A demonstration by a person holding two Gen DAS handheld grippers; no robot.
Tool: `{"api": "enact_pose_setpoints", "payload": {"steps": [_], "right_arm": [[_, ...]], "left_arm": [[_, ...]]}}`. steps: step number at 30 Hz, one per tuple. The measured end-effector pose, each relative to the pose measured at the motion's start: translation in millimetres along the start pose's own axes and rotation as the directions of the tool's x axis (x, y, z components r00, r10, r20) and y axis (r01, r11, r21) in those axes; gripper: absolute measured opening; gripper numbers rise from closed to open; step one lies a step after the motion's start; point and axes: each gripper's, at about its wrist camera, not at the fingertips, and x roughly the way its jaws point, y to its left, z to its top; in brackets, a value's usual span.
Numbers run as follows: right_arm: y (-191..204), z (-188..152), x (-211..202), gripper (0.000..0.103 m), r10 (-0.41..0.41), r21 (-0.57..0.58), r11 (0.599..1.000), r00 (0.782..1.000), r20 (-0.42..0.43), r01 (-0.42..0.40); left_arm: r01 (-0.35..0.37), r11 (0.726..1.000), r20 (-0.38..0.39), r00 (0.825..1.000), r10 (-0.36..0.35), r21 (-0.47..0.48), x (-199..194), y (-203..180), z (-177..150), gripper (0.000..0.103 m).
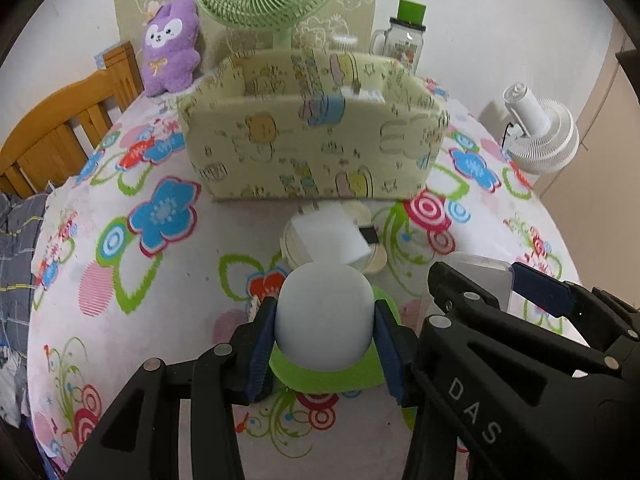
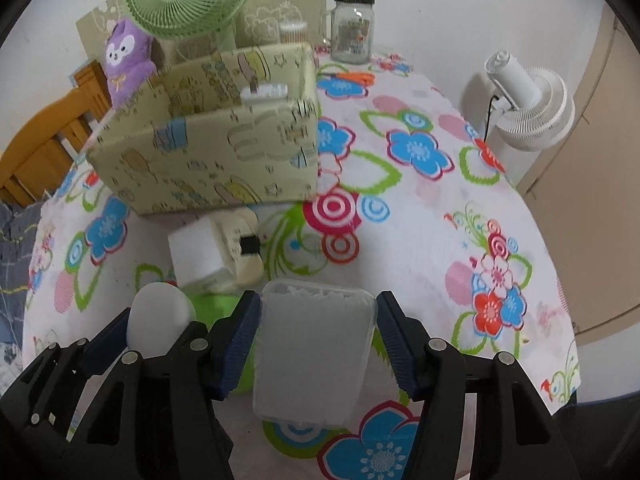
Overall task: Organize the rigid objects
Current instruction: 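Grasp the white round puck with left gripper while right grasps the clear plastic case, then lift the puck with left gripper while right carries the clear case toward the box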
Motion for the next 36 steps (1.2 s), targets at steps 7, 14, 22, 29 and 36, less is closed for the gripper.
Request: {"api": "enact_pose_setpoints", "payload": {"steps": [7,14,22,29,36], "right_arm": [[3,18,-20,0.063,0.008,-0.002,1.0,0.999,0.04,-0.008],[5,32,-40,0.062,0.012,0.0,1.0,0.997,0.081,-0.012],[8,47,-63,0.063,0.019,0.002,1.0,0.992,0.123,-0.019],[12,56,-80,0.063,0.03,0.006,0.999,0.988,0.154,-0.032],[15,65,-94,0.063,0.039,0.015,0.999,0.983,0.18,-0.042]], "left_arm": [[-0.006,1.0,0.033,0.999,0.006,-0.006,-18,2,17,0.049],[-0.008,1.0,0.064,0.998,0.009,-0.013,-35,1,32,0.049],[-0.014,1.0,0.105,0.994,0.016,-0.015,-56,1,48,0.049],[-0.023,1.0,0.135,0.991,0.025,-0.02,-72,5,58,0.049],[-0.028,0.999,0.16,0.987,0.031,-0.024,-85,8,68,0.049]]}}
